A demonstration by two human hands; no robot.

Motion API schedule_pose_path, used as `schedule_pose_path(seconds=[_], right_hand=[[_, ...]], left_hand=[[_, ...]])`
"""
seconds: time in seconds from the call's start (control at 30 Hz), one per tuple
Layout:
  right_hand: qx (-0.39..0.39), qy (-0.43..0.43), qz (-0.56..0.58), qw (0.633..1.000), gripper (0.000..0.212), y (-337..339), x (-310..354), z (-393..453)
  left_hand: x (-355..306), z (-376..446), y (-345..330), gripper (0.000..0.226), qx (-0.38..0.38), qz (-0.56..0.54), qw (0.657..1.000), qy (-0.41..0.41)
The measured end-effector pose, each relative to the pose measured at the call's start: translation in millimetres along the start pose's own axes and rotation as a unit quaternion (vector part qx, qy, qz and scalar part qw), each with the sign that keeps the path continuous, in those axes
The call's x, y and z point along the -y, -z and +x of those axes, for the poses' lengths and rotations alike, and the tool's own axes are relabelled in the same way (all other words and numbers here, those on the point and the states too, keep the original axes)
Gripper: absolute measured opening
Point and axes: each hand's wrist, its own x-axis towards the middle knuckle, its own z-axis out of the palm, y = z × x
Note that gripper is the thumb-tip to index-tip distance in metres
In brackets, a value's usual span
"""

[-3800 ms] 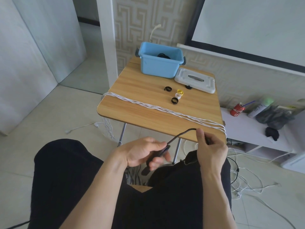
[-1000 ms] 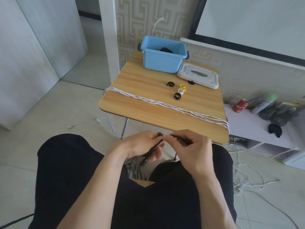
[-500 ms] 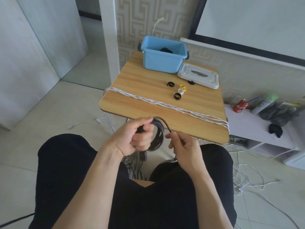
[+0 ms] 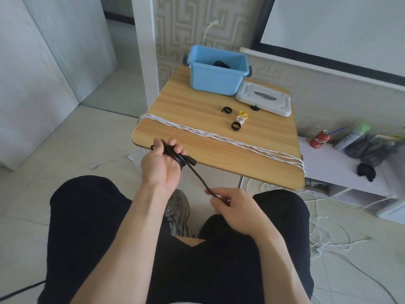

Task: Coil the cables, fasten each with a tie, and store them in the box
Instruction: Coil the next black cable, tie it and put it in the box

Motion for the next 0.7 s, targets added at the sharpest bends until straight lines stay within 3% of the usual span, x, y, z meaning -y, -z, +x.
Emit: schedule_pose_path(seconds=[0.07, 0.13, 0.2, 0.27, 0.43, 0.53, 0.63, 0.7], right_hand=[[0.04, 0.005, -0.033, 0.999, 0.037, 0.3, 7.4, -3.4], [0.038, 0.032, -0.047, 0.998, 0.036, 0.0, 15.4, -6.9], [-0.016, 0.07, -0.037, 0.997, 0.03, 0.2, 22.9, -9.5], [-0.065, 0.091, -0.025, 0.993, 0.025, 1.3, 27.7, -8.8], [-0.031, 0.101, -0.041, 0.994, 0.025, -0.4, 32.1, -8.9], [-0.033, 0.069, -0.025, 0.997, 0.021, 0.3, 26.2, -8.2], [-0.07, 0.023, -0.008, 0.997, 0.012, 6.6, 14.8, -5.4], [-0.144, -0.023, 0.029, 0.989, 0.009, 11.6, 7.9, -2.0]], left_hand=[[5.7, -0.1, -1.8, 0.031, -0.032, 0.068, 0.996, -0.047], [10.8, 1.1, 1.2, 0.029, -0.045, 0.213, 0.969, -0.12], [13.4, 2.7, 6.7, 0.028, -0.024, 0.37, 0.914, -0.166], [15.8, 3.2, 10.8, 0.027, -0.007, 0.428, 0.889, -0.163], [21.1, 2.7, 11.1, 0.03, -0.049, 0.369, 0.925, -0.08], [7.8, 4.7, 12.8, 0.032, -0.03, 0.226, 0.974, 0.012], [-8.2, 6.9, 19.1, 0.036, 0.004, 0.155, 0.986, 0.062], [-14.1, 7.8, 23.5, 0.038, 0.026, 0.143, 0.986, 0.083]])
